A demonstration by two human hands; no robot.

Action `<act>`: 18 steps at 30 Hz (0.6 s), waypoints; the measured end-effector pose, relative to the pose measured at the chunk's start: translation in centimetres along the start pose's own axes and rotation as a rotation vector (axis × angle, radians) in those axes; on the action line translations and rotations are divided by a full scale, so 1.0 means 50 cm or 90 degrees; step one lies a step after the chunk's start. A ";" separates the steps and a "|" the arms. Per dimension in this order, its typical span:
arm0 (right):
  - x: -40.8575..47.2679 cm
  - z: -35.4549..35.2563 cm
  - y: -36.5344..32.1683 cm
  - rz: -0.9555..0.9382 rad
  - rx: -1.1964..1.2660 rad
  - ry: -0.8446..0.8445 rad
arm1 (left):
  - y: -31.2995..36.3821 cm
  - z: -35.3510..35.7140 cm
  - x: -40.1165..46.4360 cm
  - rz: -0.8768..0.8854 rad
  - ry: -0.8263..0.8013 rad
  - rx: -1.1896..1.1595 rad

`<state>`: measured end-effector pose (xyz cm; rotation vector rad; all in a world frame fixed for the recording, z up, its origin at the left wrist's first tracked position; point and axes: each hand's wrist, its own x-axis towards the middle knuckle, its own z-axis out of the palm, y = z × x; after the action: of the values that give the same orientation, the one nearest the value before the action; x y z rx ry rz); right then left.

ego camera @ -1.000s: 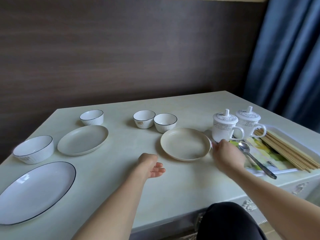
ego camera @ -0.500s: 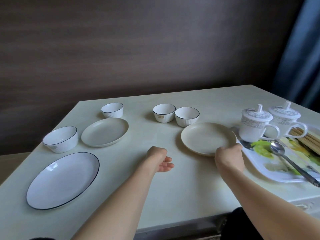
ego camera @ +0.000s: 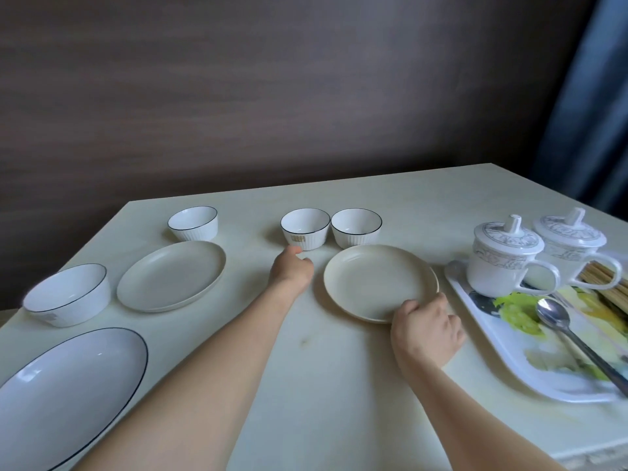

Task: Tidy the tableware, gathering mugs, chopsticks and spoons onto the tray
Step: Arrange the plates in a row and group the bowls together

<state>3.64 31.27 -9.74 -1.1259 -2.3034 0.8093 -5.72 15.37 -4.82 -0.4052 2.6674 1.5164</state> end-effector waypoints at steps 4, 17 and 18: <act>0.009 0.014 0.003 -0.038 0.005 -0.005 | 0.016 0.012 0.054 0.018 0.035 0.013; 0.014 0.010 -0.004 -0.065 0.096 -0.068 | 0.049 0.009 0.129 0.107 0.078 0.357; 0.015 0.010 -0.006 -0.064 0.099 -0.074 | 0.045 0.002 0.126 0.101 0.089 0.361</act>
<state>2.76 31.56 -9.80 -0.9106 -2.3229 1.0193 -12.36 15.29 -4.03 -0.2719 3.1281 0.7080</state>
